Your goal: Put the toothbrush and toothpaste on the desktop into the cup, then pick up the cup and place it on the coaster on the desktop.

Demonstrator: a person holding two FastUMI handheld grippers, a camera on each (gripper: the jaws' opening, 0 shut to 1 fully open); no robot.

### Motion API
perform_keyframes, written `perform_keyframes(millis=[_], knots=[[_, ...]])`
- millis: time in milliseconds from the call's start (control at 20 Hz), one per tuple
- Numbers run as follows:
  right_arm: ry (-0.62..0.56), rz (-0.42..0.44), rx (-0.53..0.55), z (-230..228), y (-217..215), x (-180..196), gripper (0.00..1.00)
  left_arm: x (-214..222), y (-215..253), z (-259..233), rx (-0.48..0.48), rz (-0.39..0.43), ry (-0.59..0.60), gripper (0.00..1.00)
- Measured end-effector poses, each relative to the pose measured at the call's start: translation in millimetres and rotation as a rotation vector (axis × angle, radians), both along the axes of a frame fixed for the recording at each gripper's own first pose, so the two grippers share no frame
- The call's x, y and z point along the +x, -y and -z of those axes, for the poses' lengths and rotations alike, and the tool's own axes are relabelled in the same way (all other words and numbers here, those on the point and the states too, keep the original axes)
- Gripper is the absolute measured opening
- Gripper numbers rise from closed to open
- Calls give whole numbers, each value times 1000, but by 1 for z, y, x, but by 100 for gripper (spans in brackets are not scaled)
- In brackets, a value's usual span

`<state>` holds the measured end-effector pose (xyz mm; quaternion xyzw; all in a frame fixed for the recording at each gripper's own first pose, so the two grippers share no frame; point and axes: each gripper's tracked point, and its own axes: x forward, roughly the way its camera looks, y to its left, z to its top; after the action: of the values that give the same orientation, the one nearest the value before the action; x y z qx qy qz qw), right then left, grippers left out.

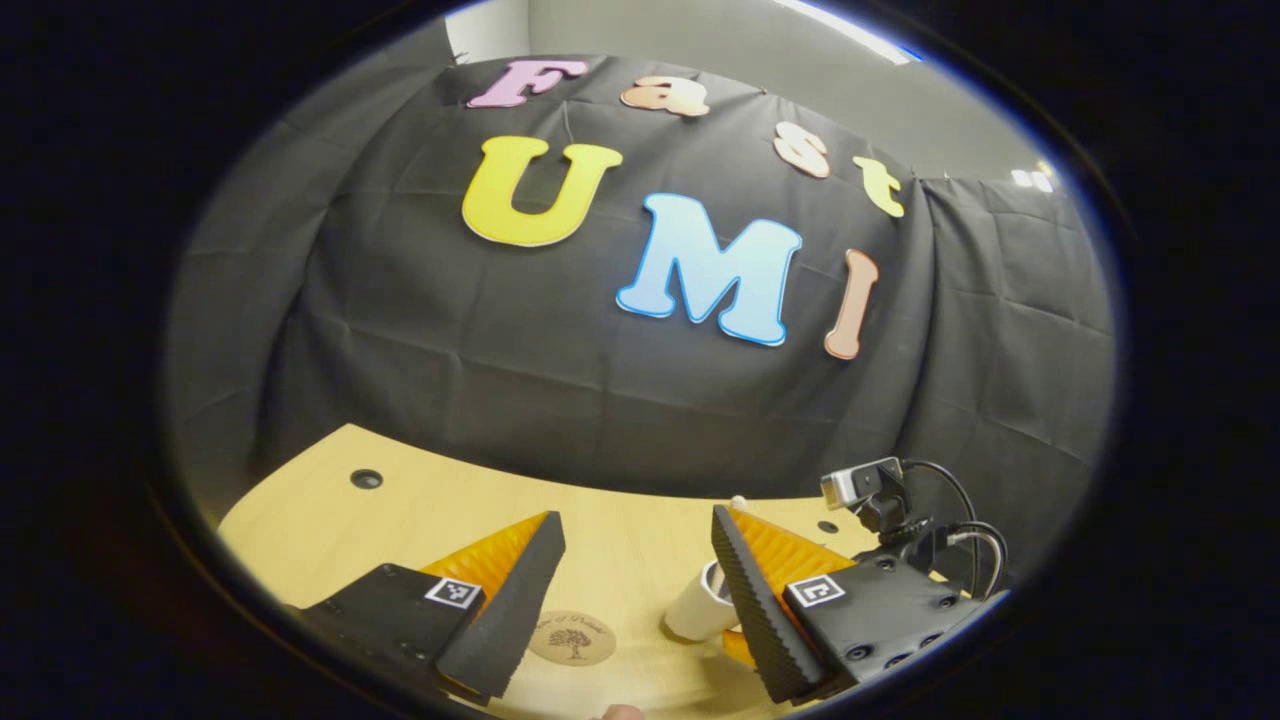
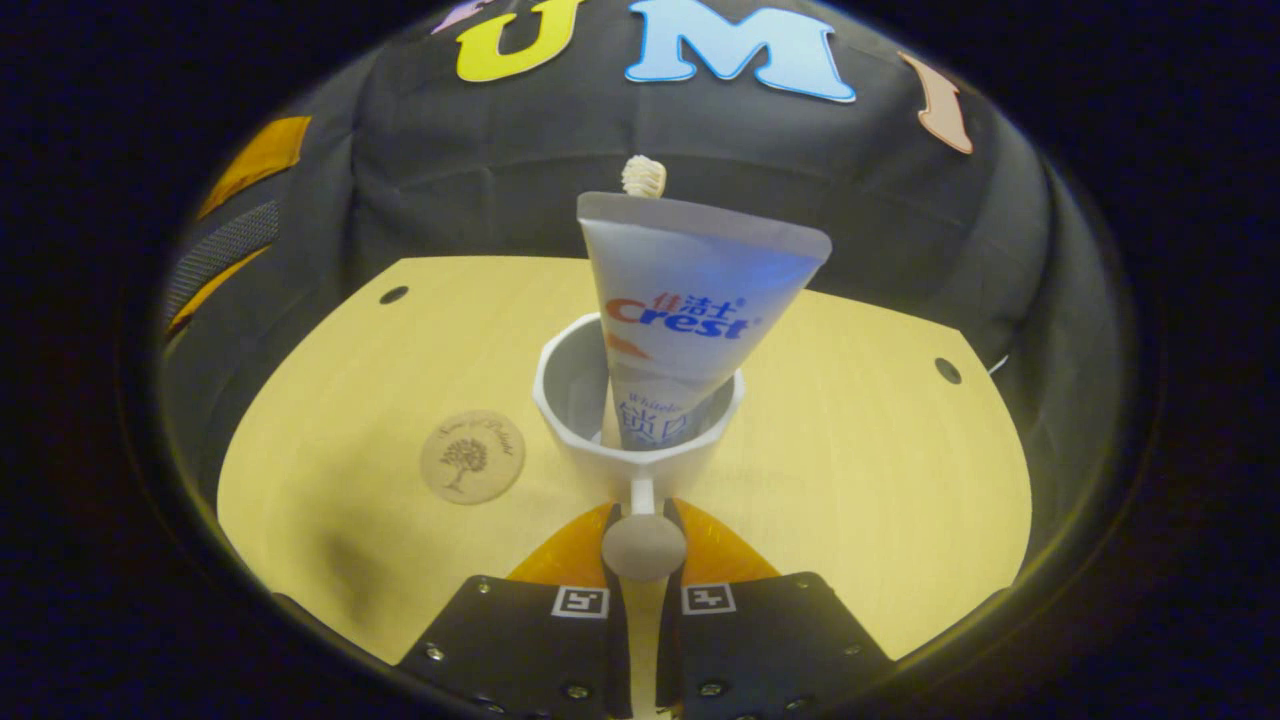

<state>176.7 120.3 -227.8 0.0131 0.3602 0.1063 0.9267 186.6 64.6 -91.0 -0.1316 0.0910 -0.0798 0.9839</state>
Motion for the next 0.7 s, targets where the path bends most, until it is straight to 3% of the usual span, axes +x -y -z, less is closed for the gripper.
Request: perform_keyframes(millis=[500, 550, 700], knots=[[-27, -140, 19, -4, -91, -1, 11, -27, -72, -1, -12, -90, -10, 95], [-27, -148, 12, -3, -96, -2, 11, -29, -79, 0, -14, -97, -11, 91], [-39, -158, 11, -2, -102, 0, 11, -34, -95, 2, -12, -117, -11, 95]])
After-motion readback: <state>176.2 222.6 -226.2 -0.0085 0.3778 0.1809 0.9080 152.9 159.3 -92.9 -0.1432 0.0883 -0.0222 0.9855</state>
